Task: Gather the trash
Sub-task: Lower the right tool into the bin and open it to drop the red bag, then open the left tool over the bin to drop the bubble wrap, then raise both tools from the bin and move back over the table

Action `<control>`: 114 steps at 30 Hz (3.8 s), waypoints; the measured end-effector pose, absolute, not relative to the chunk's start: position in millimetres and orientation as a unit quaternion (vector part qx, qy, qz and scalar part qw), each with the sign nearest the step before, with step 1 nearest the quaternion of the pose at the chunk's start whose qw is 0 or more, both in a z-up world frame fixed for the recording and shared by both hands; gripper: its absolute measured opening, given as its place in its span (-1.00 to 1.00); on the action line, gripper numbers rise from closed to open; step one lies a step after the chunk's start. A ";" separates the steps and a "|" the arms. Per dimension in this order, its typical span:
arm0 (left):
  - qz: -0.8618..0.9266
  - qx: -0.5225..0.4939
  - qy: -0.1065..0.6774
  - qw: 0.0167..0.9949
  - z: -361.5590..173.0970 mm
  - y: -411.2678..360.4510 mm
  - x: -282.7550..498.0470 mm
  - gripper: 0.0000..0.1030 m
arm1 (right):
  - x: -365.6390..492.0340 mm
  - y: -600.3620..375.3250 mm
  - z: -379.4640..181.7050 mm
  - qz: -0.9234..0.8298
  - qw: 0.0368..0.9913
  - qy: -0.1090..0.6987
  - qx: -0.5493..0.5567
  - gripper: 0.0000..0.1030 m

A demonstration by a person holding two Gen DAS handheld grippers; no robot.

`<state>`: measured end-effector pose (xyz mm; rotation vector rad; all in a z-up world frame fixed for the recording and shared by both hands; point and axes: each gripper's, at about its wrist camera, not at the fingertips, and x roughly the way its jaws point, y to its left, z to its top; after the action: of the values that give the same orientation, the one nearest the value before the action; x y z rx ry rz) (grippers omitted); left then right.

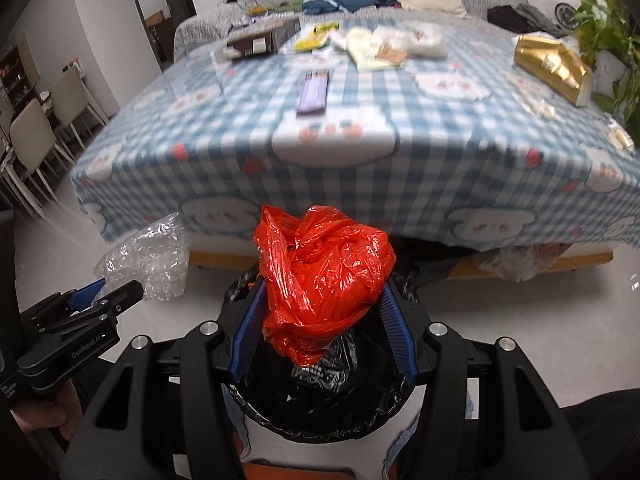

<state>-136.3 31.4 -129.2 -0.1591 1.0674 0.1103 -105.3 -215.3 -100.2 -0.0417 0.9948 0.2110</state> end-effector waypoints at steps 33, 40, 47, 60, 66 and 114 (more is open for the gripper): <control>0.075 -0.068 0.542 0.834 -205.3 32.3 -113.0 0.02 | -79.8 -199.4 -196.5 0.095 0.843 0.526 -0.064 0.80; 0.054 -0.055 0.538 0.839 -192.9 -1.7 -110.6 0.02 | -75.2 -228.1 -178.2 0.071 0.858 0.505 -0.057 0.85; 0.042 -0.049 0.537 0.841 -197.0 -33.0 -98.8 0.02 | -70.4 -258.9 -172.8 0.049 0.865 0.496 -0.056 0.85; 0.013 -0.030 0.555 0.831 -226.2 -82.4 -80.1 0.02 | -66.9 -310.9 -177.3 0.017 0.865 0.500 -0.039 0.85; -0.001 -0.023 0.554 0.832 -229.9 -97.0 -77.2 0.11 | -65.5 -321.1 -178.6 0.009 0.865 0.501 -0.035 0.85; 0.021 -0.046 0.432 0.901 -67.3 -29.1 -71.0 0.88 | -52.7 -263.9 -49.7 0.056 0.910 0.406 -0.060 0.85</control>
<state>-71.0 -29.1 -67.3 -0.0946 0.8931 0.0442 -52.7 -263.9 -49.7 -0.1237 0.8369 0.1162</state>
